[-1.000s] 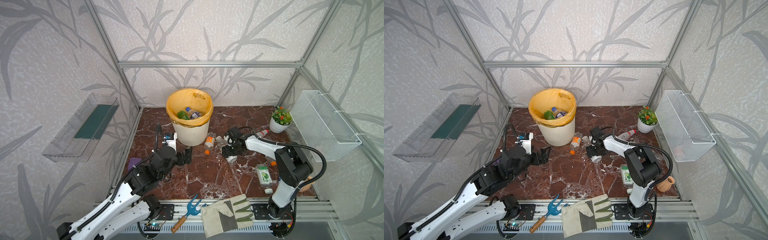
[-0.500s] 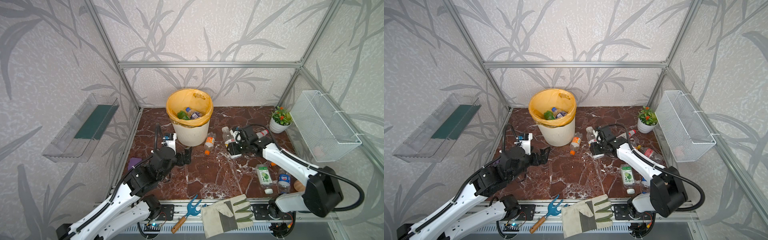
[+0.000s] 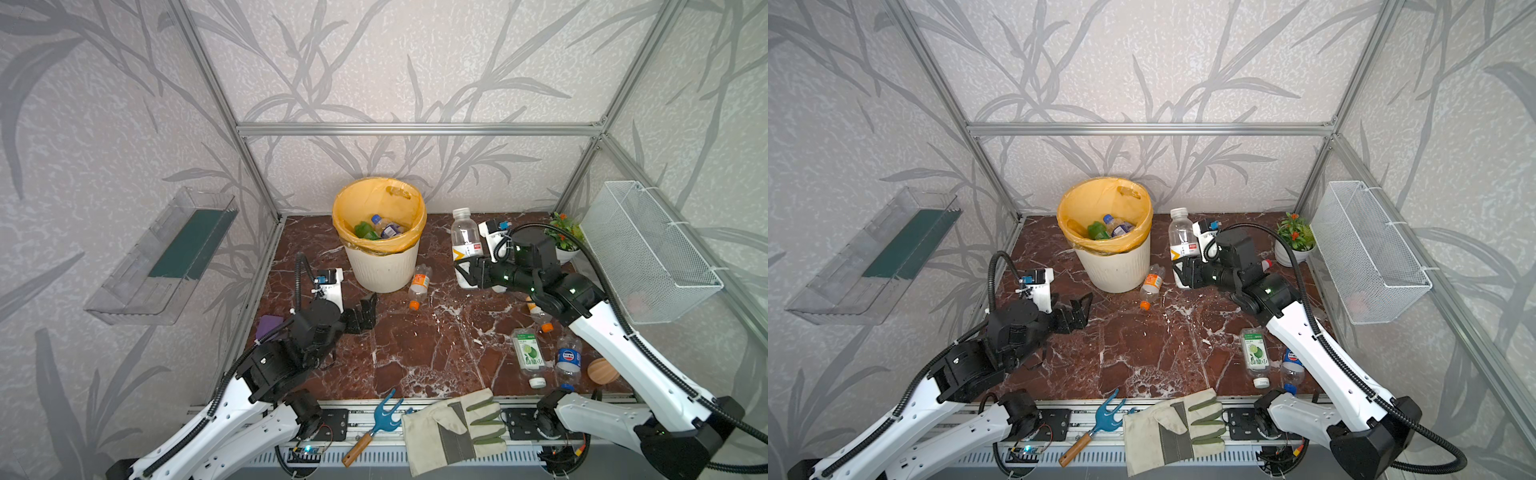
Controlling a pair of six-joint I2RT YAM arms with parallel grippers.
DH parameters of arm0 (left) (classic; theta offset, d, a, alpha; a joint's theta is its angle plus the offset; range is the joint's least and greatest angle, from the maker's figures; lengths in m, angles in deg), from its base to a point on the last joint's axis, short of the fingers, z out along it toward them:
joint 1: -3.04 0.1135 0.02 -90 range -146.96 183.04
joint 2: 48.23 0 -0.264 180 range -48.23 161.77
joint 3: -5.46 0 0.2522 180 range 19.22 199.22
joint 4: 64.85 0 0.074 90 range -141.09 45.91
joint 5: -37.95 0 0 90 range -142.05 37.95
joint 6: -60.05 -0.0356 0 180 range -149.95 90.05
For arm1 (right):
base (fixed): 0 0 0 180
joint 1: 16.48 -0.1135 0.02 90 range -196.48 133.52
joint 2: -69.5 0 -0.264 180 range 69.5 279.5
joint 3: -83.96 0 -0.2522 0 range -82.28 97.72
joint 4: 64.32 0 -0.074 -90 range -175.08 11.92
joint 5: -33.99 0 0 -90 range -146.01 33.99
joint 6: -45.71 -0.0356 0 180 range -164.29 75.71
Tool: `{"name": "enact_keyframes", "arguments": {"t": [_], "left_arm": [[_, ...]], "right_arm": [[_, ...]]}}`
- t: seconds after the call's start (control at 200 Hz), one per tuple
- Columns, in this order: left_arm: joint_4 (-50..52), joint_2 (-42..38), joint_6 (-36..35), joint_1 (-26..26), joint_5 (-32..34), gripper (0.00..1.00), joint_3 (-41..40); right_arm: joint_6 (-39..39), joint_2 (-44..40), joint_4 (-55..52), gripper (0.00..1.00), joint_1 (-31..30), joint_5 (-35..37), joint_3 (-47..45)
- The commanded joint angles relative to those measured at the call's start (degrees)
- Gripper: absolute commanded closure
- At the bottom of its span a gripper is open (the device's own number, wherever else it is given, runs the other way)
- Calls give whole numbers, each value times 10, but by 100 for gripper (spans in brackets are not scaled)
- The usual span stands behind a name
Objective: Throw the plastic bottles in the bin
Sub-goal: Throw the plastic bottle into the trash bin.
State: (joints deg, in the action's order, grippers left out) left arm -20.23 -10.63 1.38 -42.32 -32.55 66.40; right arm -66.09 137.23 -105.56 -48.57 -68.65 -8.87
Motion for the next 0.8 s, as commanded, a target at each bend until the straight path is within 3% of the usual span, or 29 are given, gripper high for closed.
{"name": "enact_keyframes", "arguments": {"t": [0.0,0.11,0.225,0.315,0.4,0.45,0.585,0.73,0.795], "left_arm": [[8,0,12,-1,7,1,-4],[6,2,13,-1,6,1,-4],[0,10,12,-2,0,1,1],[10,17,11,-2,-5,1,16],[38,16,12,-3,-4,0,35],[45,11,11,-3,1,1,35],[43,15,8,-4,3,1,36],[38,33,5,-8,4,1,44],[25,44,8,-13,4,1,43]], "right_arm": [[-21,57,52,49,-16,-32,86],[-20,159,52,50,-35,-35,216],[-26,334,-22,48,-43,-51,442],[-13,500,-194,26,-44,-57,706],[16,617,-387,1,-41,-1,978],[21,658,-425,1,-37,16,1081],[53,504,-297,1,-29,15,853],[56,280,-83,1,-31,54,509],[59,196,-28,1,-30,78,398]]}}
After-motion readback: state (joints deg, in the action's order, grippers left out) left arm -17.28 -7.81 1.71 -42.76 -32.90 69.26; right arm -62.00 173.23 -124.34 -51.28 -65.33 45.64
